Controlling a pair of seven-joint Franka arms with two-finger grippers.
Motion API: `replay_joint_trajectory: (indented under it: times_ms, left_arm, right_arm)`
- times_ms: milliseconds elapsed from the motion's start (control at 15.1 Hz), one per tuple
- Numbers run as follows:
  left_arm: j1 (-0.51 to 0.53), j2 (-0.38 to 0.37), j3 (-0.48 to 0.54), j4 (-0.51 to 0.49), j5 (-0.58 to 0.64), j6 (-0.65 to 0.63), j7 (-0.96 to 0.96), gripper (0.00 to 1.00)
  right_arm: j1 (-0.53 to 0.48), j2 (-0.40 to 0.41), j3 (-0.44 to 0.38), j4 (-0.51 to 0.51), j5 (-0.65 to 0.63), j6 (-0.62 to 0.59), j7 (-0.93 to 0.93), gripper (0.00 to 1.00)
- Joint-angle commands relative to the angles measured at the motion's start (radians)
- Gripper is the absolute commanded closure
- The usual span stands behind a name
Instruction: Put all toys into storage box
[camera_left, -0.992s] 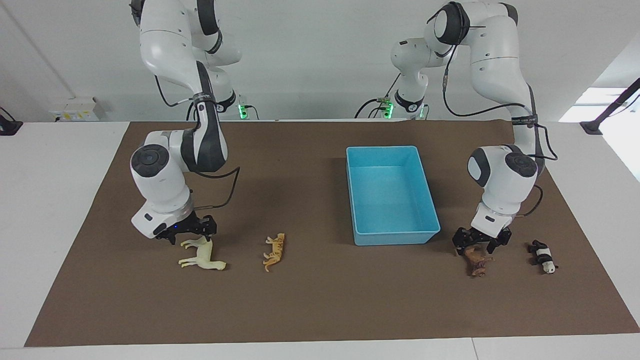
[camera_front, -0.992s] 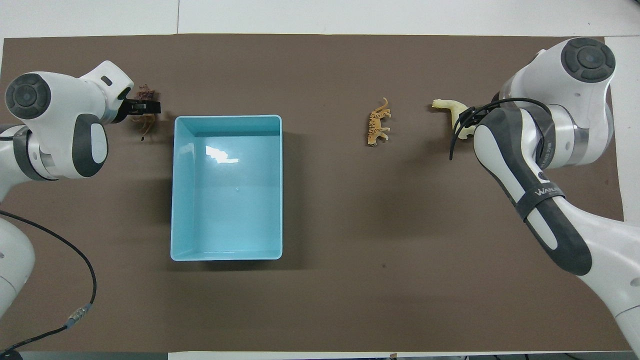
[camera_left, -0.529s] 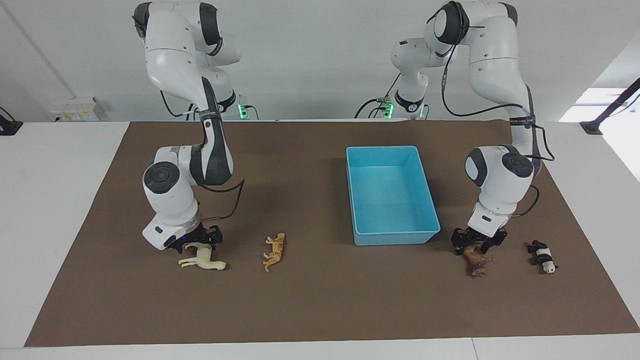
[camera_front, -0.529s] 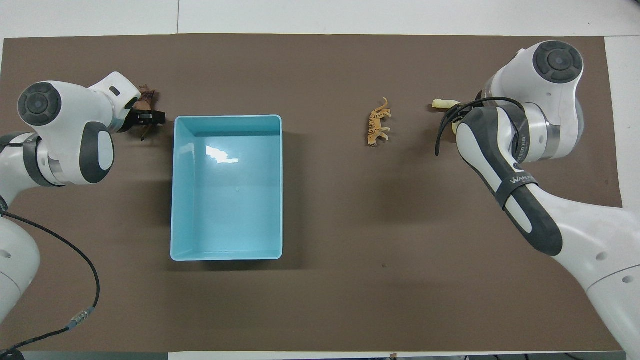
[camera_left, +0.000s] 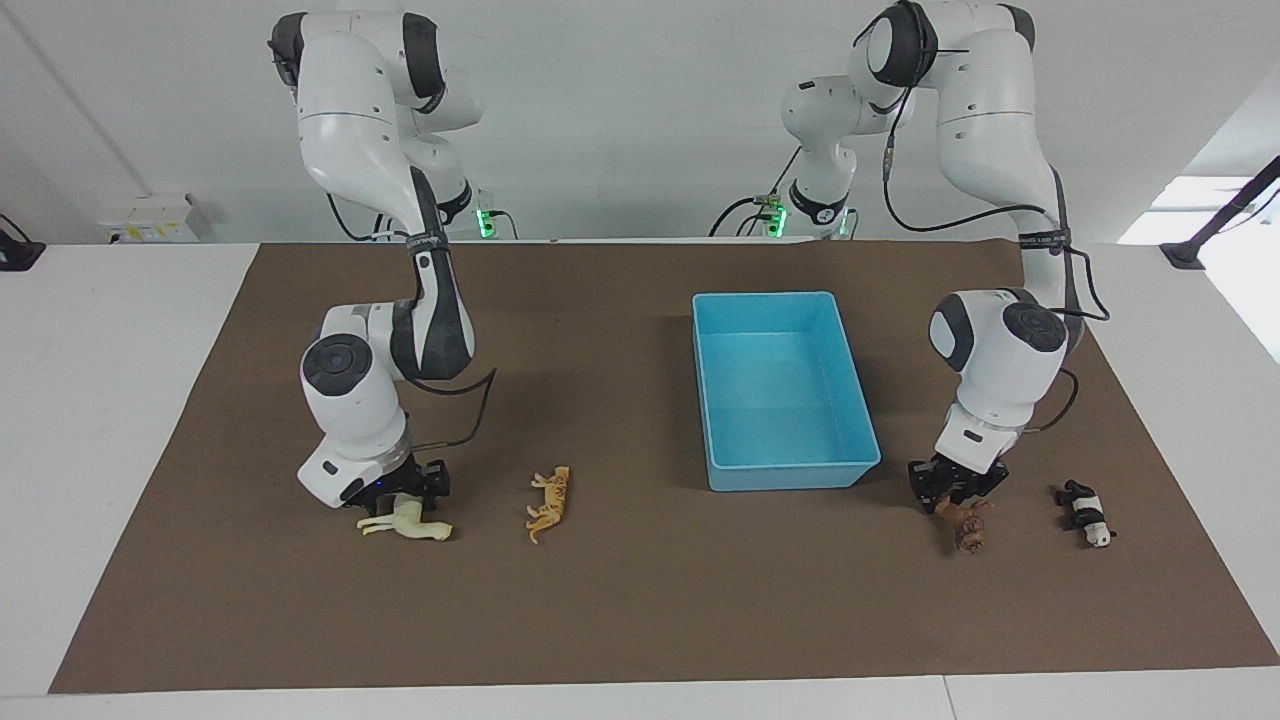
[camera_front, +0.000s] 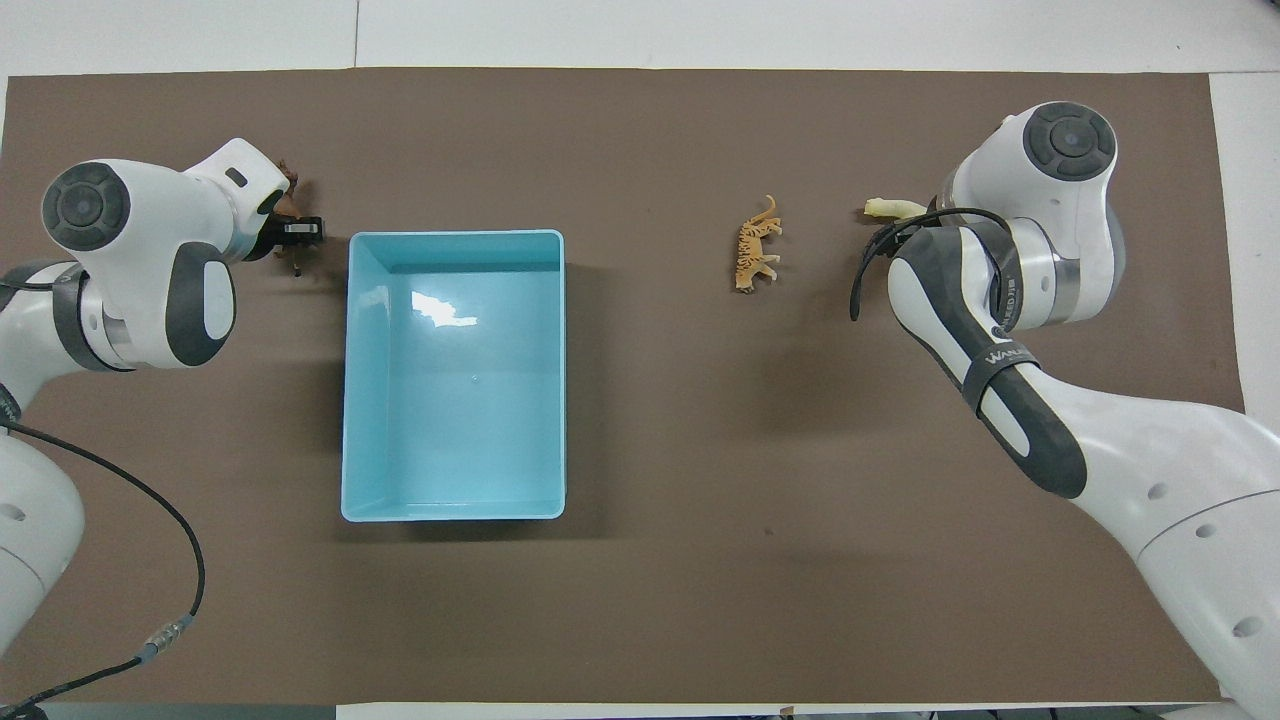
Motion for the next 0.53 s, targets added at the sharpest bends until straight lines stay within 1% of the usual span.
replay_joint_trajectory:
  times_ms: [0, 132, 198, 265, 331, 397, 463]
  left_arm:
    - [-0.008, -0.008, 0.003, 0.140, -0.021, -0.184, -0.022, 0.79]
    - [-0.023, -0.044, -0.001, 0.230, -0.060, -0.369, -0.054, 0.79]
    - [-0.029, -0.081, -0.006, 0.254, -0.070, -0.443, -0.088, 0.78]
    - [-0.052, -0.110, -0.008, 0.258, -0.093, -0.497, -0.125, 0.78]
    - [-0.082, -0.156, -0.008, 0.248, -0.106, -0.543, -0.166, 0.77]
    - [-0.122, -0.190, -0.009, 0.228, -0.106, -0.583, -0.230, 0.76]
    - [-0.174, -0.218, -0.009, 0.193, -0.106, -0.589, -0.314, 0.72]
  right_arm:
    - [-0.010, 0.005, 0.005, -0.001, 0.018, 0.018, -0.004, 1.00]
    - [-0.004, 0.001, 0.005, 0.022, 0.021, -0.009, -0.002, 1.00]
    - [-0.004, 0.001, 0.005, 0.042, 0.021, -0.029, -0.001, 1.00]
    - [-0.004, -0.001, 0.005, 0.065, 0.021, -0.064, -0.001, 1.00]
    - [-0.005, -0.001, 0.005, 0.091, 0.022, -0.093, -0.001, 1.00]
    - [-0.005, -0.007, 0.005, 0.108, 0.021, -0.120, 0.001, 1.00]
    - [-0.005, -0.016, 0.004, 0.126, 0.022, -0.150, 0.001, 1.00]
